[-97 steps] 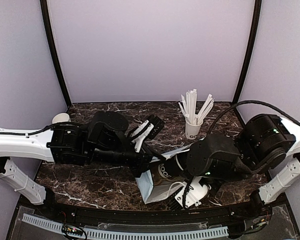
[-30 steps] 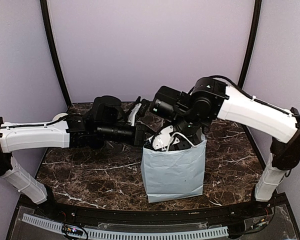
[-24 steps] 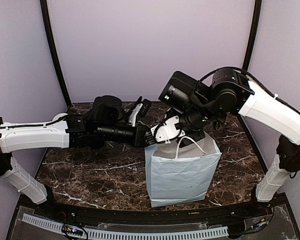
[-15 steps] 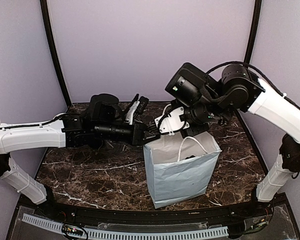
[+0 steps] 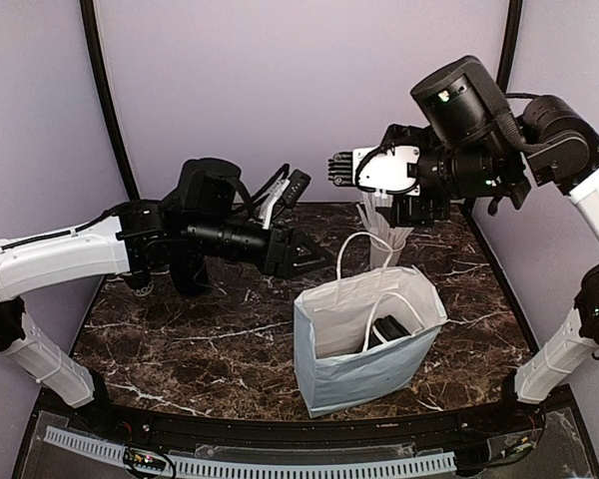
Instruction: Pack the takeout coffee
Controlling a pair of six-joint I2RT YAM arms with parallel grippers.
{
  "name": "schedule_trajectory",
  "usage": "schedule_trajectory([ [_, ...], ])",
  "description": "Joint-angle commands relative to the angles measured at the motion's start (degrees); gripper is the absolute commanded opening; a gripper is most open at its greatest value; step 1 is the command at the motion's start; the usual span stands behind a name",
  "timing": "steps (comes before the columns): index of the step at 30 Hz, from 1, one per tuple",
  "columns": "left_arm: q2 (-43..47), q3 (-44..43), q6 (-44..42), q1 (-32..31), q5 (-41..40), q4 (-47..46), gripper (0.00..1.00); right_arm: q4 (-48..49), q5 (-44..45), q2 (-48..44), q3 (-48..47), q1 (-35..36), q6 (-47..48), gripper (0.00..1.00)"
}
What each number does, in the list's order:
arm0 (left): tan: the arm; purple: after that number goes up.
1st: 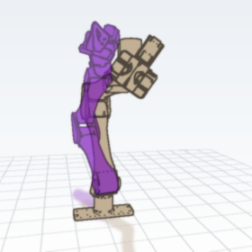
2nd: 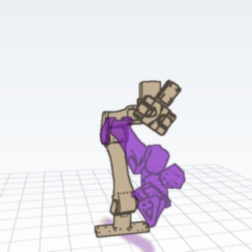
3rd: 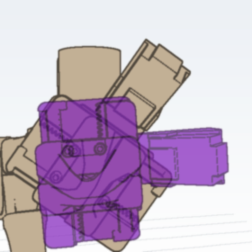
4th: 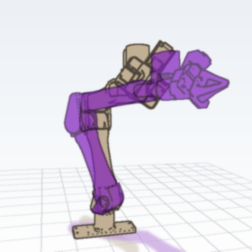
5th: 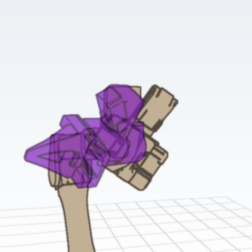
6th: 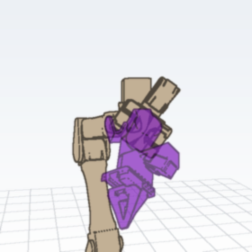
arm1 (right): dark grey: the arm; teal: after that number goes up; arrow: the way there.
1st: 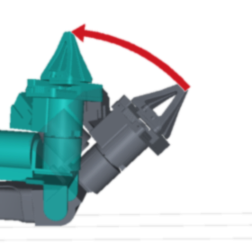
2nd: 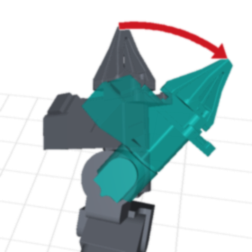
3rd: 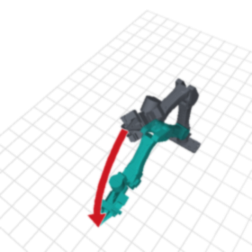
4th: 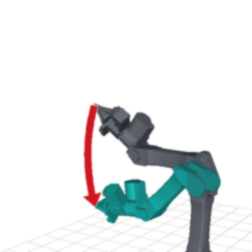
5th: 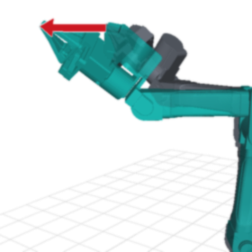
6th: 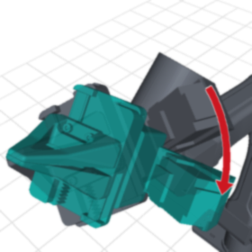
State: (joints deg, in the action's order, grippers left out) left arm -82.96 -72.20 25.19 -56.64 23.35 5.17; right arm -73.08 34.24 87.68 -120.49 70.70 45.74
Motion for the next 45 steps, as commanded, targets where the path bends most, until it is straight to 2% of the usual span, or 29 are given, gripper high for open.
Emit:
schedule_trajectory([
  [1,-2.40,-7.09,-8.01,-0.27,5.11,12.24,0.52,1.22,-0.69,-1.71,-3.25,-2.43,-3.96,0.77],
  [4,-4.18,-11.26,-11.15,-0.86,6.81,18.11,0.54,2.00,-2.07,-3.17,-3.42,-5.93,-4.00,0.78],
  [8,-7.88,-16.56,-14.11,-1.34,5.00,25.13,0.54,2.92,-4.23,-5.06,-2.69,-10.18,-4.43,0.78],
  [12,-12.43,-21.05,-16.34,-1.60,2.94,30.03,0.48,2.80,-5.09,-6.14,-3.09,-12.60,-5.03,0.78],
  [14,-13.51,-22.07,-17.16,-1.63,2.64,30.61,0.35,2.76,-5.29,-6.67,-2.94,-13.58,-5.20,0.78],
  [16,-13.62,-22.82,-18.32,-1.63,2.52,31.28,0.12,2.54,-5.72,-6.99,-2.83,-14.59,-5.58,0.77],
  [18,-12.23,-23.30,-19.19,-1.63,1.34,32.50,0.01,2.06,-6.59,-7.12,-2.65,-15.21,-5.89,0.77],
  [22,-7.90,-24.76,-22.50,-1.54,-7.05,39.81,0.00,1.64,-8.74,-7.68,-0.64,-15.41,-5.37,0.76],
  [25,-4.17,-26.63,-24.56,-1.54,-19.96,47.71,0.00,1.83,-10.67,-7.15,0.56,-15.48,-5.05,0.76],
  [29,0.55,-26.33,-28.49,-1.56,-34.03,50.02,0.00,3.05,-14.54,-5.92,2.29,-15.47,-4.52,0.75],
  [33,3.88,-20.65,-27.99,-2.32,-37.65,44.20,0.00,4.04,-19.15,-4.58,4.86,-15.19,-3.92,0.72],
  [37,5.36,-10.07,-25.83,-6.02,-41.02,35.69,0.00,3.19,-22.06,-3.54,7.39,-12.44,-3.18,0.67],
  [39,5.01,-7.04,-24.53,-8.32,-42.34,32.18,0.00,2.73,-21.93,-3.14,9.90,-9.78,-2.41,0.61],
  [41,4.10,-5.67,-22.53,-10.28,-43.13,29.88,0.00,2.49,-21.33,-3.13,12.43,-6.82,-1.56,0.50],
  [45,2.51,-4.67,-19.27,-12.60,-42.77,27.46,0.00,1.16,-21.48,-3.32,15.82,-0.27,-0.56,0.41],
])
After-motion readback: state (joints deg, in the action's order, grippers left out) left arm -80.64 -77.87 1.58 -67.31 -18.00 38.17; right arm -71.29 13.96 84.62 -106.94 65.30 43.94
